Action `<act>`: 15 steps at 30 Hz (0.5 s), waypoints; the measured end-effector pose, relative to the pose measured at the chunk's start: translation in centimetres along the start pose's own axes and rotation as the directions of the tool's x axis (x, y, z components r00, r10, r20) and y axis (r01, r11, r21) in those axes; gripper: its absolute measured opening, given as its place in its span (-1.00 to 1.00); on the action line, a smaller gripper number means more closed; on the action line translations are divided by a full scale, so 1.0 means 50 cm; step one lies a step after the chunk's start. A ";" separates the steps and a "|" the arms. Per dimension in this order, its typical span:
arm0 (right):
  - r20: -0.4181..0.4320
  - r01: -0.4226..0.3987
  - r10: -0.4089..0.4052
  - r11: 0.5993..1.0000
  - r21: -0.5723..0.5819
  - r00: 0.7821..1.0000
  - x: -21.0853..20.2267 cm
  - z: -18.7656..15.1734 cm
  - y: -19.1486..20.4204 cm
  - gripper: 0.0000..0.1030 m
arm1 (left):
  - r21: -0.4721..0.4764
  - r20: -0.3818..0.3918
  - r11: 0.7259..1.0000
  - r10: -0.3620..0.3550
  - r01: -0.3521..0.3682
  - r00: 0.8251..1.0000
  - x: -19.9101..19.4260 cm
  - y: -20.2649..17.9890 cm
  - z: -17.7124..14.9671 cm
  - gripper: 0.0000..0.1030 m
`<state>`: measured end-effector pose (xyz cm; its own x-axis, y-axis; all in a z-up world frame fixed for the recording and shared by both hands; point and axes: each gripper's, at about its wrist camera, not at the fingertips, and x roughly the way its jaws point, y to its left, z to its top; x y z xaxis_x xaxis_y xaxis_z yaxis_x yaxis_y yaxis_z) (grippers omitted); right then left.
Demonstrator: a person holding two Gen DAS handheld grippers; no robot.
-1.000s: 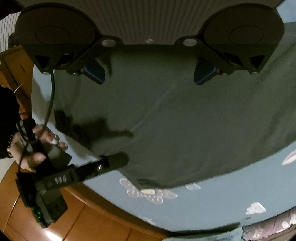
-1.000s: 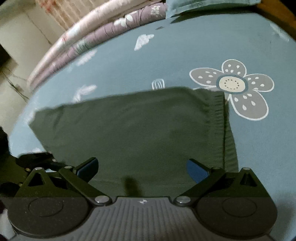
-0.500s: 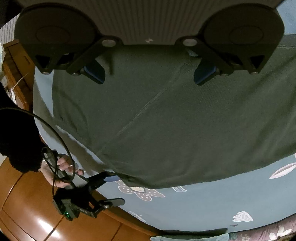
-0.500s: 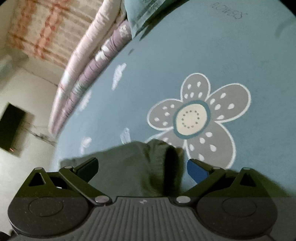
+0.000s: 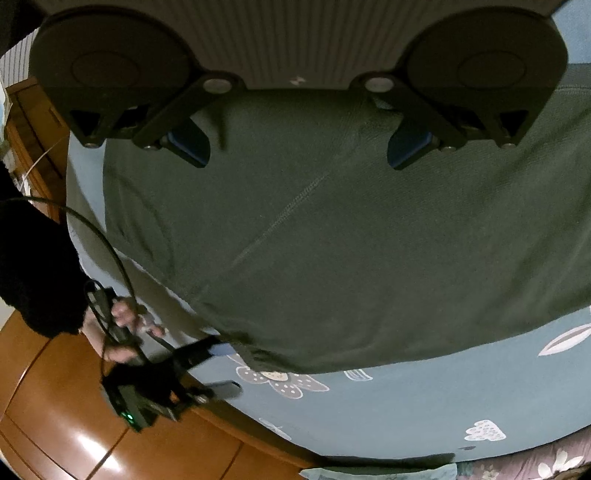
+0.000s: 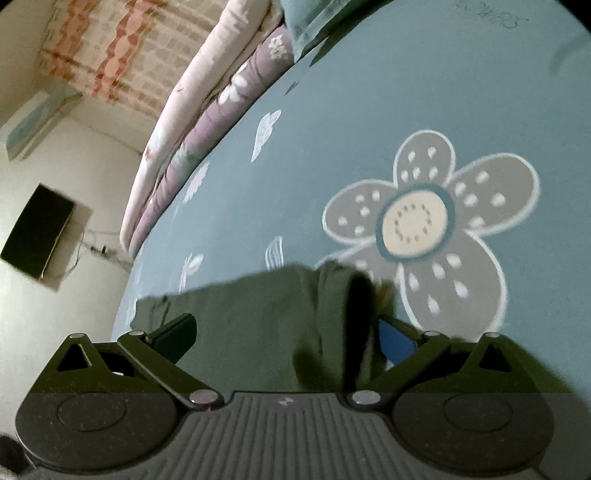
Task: Fold clothes
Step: 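Close the right gripper on the ribbed hem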
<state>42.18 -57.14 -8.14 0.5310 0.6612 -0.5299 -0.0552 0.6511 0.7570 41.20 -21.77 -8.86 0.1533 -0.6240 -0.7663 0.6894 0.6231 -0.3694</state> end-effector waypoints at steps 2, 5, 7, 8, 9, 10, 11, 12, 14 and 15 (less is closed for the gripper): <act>-0.006 -0.001 0.000 1.000 -0.013 1.000 -0.005 -0.005 0.001 1.00 | -0.009 0.002 1.000 -0.002 0.002 1.000 0.003 0.003 0.004 0.98; 0.023 -0.007 0.007 1.000 0.005 1.000 0.015 0.018 -0.003 1.00 | -0.009 0.002 1.000 0.002 -0.002 1.000 0.001 0.001 0.003 0.98; 0.055 -0.018 0.017 1.000 0.017 0.998 0.032 0.033 -0.007 1.00 | 0.002 0.001 1.000 0.008 -0.008 1.000 0.002 -0.002 0.004 0.98; 0.067 -0.020 0.018 1.000 0.024 0.998 0.038 0.037 -0.007 1.00 | 0.005 0.001 1.000 0.009 -0.009 1.000 0.002 -0.003 0.004 0.98; 0.071 -0.018 0.016 0.999 0.028 0.997 0.041 0.039 -0.006 1.00 | 0.008 0.002 1.000 0.009 -0.009 1.000 0.003 -0.003 0.004 0.98; 0.067 -0.015 0.013 1.000 0.028 0.998 0.041 0.038 -0.004 1.00 | 0.010 0.003 1.000 0.010 -0.010 1.000 0.004 -0.003 0.004 0.98; 0.059 -0.019 0.017 1.000 0.024 0.998 0.039 0.035 -0.003 1.00 | 0.012 0.004 1.000 0.010 -0.010 1.000 0.005 -0.003 0.004 0.98; 0.049 -0.024 0.023 0.999 0.023 0.999 0.033 0.030 -0.003 1.00 | 0.012 0.005 1.000 0.010 -0.010 1.000 0.005 -0.002 0.004 0.98; 0.023 -0.031 0.030 0.999 0.032 0.999 0.017 0.014 -0.002 1.00 | 0.009 0.007 1.000 0.008 -0.008 1.000 0.005 0.000 0.003 0.98; 0.013 -0.034 0.033 0.999 0.036 0.999 0.009 0.006 0.000 1.00 | 0.007 0.009 1.000 0.006 -0.006 1.000 0.003 0.001 -0.001 0.98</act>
<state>42.68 -56.96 -8.29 0.5395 0.6779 -0.4994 -0.0429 0.6145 0.7877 41.23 -21.82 -9.01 0.1641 -0.6243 -0.7637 0.6932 0.6238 -0.3611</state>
